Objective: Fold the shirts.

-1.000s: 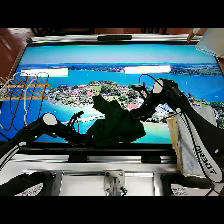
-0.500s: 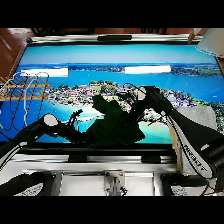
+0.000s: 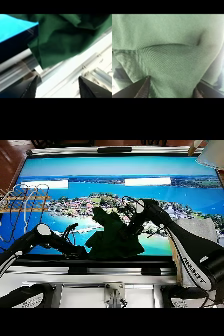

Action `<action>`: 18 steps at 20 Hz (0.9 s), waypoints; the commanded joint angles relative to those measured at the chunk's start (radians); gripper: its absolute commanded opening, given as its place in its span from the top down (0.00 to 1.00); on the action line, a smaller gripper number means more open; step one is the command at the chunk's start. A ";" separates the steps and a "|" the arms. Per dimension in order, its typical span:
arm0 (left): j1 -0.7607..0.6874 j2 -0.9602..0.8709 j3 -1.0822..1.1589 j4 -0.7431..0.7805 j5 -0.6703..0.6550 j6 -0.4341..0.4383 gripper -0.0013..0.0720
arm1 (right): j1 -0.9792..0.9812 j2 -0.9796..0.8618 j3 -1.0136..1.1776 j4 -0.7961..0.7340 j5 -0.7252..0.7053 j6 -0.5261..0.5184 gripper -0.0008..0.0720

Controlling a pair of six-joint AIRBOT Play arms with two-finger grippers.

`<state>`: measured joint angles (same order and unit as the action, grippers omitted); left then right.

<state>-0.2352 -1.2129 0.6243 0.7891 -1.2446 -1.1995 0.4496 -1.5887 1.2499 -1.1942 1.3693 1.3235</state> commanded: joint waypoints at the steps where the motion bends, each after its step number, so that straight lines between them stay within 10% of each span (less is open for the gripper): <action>1: -0.045 -0.002 -0.023 -0.033 0.123 0.000 0.16 | 0.001 -0.001 0.001 0.002 0.003 0.004 0.20; 5: -0.128 -0.052 -0.022 -0.076 0.252 -0.023 0.18 | 0.001 -0.001 0.001 0.011 0.005 0.008 0.20; 6: -0.138 -0.067 -0.021 -0.086 0.277 -0.042 0.37 | 0.001 -0.001 0.001 0.011 0.006 0.009 0.22; 8: -0.145 -0.080 -0.021 -0.095 0.291 -0.052 0.61 | 0.001 -0.001 0.001 0.009 0.004 0.010 0.60; 9: -0.145 -0.078 -0.020 -0.095 0.286 -0.051 0.90 | 0.001 -0.001 0.001 0.009 0.001 0.021 0.83; 14: -0.122 0.079 0.119 0.008 0.200 -0.047 0.94 | 0.000 0.104 0.071 -0.088 -0.024 0.051 0.90; 18: 0.007 0.330 0.405 0.254 0.140 -0.205 0.94 | 0.000 0.330 0.266 -0.371 -0.153 0.125 0.89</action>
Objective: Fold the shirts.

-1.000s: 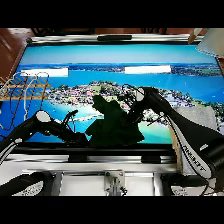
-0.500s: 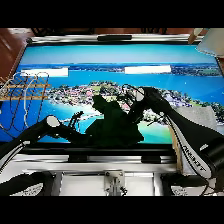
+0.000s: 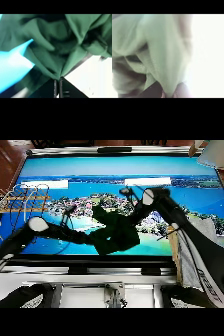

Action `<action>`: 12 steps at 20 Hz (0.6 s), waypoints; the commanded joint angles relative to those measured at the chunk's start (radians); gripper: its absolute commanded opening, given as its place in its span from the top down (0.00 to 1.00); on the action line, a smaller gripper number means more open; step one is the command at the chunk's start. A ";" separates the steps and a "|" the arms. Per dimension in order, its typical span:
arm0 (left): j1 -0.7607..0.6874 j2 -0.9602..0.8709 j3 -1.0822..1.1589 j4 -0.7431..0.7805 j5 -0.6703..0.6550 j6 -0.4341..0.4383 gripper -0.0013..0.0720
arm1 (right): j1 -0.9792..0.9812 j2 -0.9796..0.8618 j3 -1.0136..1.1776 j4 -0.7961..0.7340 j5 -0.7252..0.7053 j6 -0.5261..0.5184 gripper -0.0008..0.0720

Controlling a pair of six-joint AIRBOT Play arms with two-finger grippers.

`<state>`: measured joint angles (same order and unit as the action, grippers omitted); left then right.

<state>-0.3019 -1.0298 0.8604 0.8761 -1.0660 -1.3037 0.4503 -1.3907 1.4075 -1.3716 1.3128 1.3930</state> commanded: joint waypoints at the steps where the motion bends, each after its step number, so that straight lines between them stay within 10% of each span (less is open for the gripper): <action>1: 0.119 0.200 0.246 0.183 -0.039 -0.129 0.94 | 0.000 0.199 0.147 -0.246 -0.149 0.097 0.89; 7: 0.284 0.424 0.584 0.183 -0.016 -0.187 0.94 | 0.000 0.526 0.185 -0.257 -0.348 0.257 0.89; 12: 0.284 0.465 0.585 0.234 -0.143 -0.187 0.94 | 0.000 0.572 0.180 -0.239 -0.010 0.343 0.89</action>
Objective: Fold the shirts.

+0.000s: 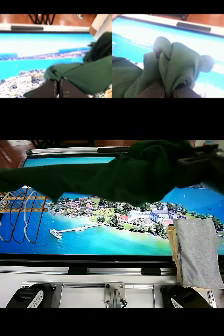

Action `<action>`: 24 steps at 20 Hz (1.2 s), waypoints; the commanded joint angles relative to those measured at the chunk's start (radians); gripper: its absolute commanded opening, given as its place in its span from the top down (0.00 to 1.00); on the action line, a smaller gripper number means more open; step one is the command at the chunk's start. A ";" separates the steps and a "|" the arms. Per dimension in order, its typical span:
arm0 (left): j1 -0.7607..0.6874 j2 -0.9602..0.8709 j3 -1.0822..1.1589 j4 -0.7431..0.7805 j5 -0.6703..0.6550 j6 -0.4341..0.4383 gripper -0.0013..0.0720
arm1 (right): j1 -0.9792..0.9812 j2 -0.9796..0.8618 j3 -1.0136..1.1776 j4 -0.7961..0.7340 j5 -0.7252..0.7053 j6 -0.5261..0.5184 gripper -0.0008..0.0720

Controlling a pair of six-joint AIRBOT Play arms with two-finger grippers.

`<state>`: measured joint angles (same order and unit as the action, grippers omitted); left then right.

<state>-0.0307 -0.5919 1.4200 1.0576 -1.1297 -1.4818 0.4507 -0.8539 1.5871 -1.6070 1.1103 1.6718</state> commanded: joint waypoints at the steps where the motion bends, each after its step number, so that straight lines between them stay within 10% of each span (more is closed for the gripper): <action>1: 0.013 0.021 0.016 0.086 -0.119 -0.009 0.94 | 0.000 0.027 -0.019 -0.001 0.293 0.081 0.89; 5: 0.013 0.005 -0.146 0.199 -0.143 -0.009 0.94 | 0.000 0.019 -0.370 0.158 0.347 0.161 0.89; 12: 0.011 -0.245 -0.348 0.193 0.121 -0.106 0.94 | 0.000 -0.237 -0.759 0.391 -0.467 0.212 0.87; 14: 0.011 -0.358 -0.348 0.147 0.140 -0.105 0.94 | 0.000 -0.360 -0.749 0.591 -0.578 0.137 0.42; 16: 0.012 -0.439 -0.345 0.135 0.155 -0.106 0.93 | -0.003 -0.422 -0.706 0.716 -0.565 -0.049 0.35; 18: 0.020 -0.489 -0.332 0.136 0.153 -0.105 0.70 | -0.033 -0.408 -0.637 0.642 -0.455 -0.153 0.35; 20: 0.051 -0.497 -0.320 0.136 0.147 -0.106 0.10 | -0.105 -0.365 -0.549 0.427 -0.236 -0.153 0.35; 24: 0.194 -0.496 -0.285 0.140 -0.143 -0.101 0.06 | -0.339 -0.264 -0.497 0.114 0.175 -0.176 0.35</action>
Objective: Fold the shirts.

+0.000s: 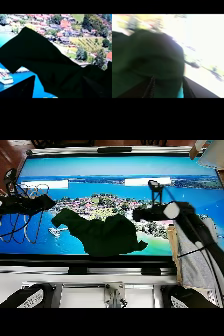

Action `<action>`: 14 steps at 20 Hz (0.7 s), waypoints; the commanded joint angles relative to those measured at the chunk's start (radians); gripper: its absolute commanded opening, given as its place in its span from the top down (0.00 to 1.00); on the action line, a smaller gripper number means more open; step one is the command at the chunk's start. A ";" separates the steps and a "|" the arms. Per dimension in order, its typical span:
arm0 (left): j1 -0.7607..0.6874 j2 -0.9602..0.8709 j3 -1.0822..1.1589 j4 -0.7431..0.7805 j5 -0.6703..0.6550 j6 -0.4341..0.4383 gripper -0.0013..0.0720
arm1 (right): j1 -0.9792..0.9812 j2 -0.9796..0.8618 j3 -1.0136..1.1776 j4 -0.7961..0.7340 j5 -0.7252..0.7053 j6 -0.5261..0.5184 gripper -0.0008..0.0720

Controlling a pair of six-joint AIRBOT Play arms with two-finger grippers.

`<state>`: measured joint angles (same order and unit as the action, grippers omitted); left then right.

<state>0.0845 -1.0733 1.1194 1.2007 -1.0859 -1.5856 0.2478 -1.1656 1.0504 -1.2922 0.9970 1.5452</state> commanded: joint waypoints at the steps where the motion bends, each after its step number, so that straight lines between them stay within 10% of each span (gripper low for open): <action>1: 0.105 -0.013 0.000 -0.005 -0.274 0.002 0.06 | -0.209 0.054 0.034 -0.183 0.354 -0.075 0.35; 4: 0.076 0.029 -0.177 -0.026 -0.389 0.007 0.06 | -0.363 0.056 -0.046 0.000 0.380 -0.143 0.35; 5: 0.044 0.056 -0.261 -0.055 -0.370 0.006 0.06 | -0.388 0.056 -0.089 0.087 0.363 -0.174 0.20; 14: -0.311 0.105 -0.660 -0.428 0.151 -0.055 0.05 | -0.200 -0.078 -0.178 0.254 0.106 -0.213 0.10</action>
<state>-0.1242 -0.9565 0.5243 0.8543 -1.0981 -1.5993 -0.0063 -1.1954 0.8822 -1.0691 1.1873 1.3289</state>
